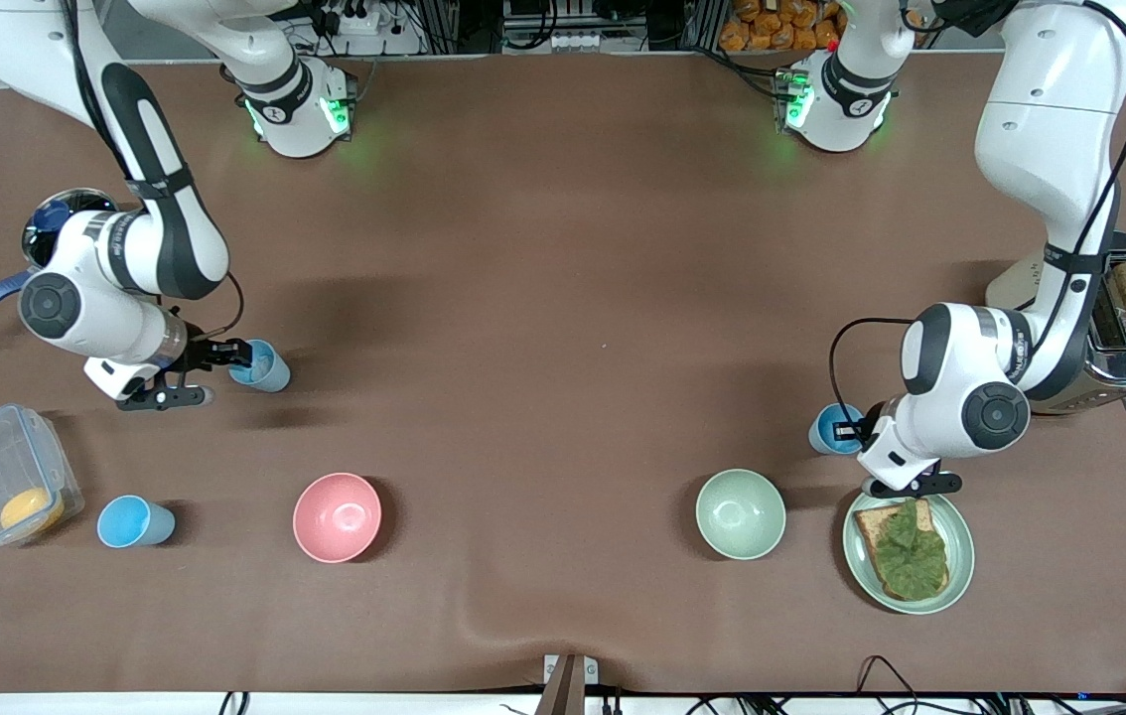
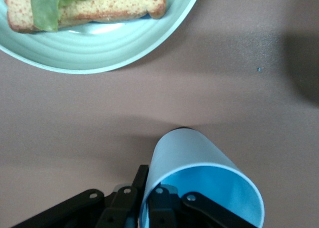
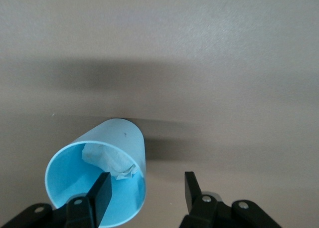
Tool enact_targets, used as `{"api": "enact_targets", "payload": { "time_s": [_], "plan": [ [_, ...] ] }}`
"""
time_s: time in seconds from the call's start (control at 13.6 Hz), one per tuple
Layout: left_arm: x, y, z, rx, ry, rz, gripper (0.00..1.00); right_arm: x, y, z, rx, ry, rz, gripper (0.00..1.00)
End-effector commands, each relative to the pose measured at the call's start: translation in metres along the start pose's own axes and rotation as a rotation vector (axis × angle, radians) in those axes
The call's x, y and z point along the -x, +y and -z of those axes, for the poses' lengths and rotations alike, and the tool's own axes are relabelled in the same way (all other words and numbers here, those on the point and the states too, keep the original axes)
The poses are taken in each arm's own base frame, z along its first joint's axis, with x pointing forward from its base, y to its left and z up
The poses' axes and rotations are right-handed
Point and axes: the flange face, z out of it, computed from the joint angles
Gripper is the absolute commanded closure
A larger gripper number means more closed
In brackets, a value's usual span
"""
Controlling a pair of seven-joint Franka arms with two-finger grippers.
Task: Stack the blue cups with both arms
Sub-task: 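Grasp the other blue cup with the right gripper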
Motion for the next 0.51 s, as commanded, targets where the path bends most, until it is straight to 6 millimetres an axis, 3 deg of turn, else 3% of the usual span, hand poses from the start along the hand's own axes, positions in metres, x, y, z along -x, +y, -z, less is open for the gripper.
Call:
{"api": "enact_targets", "payload": {
  "time_s": [0.0,0.44],
  "plan": [
    [0.0,0.016,-0.038,-0.009,-0.038,0.057,1.0,0.0,-0.008,0.0,0.007,0.002,0.012,1.0],
    [-0.002,0.017,-0.041,0.0,-0.023,0.075,1.0,-0.009,-0.032,0.01,0.006,0.001,-0.047,1.0]
  ]
}}
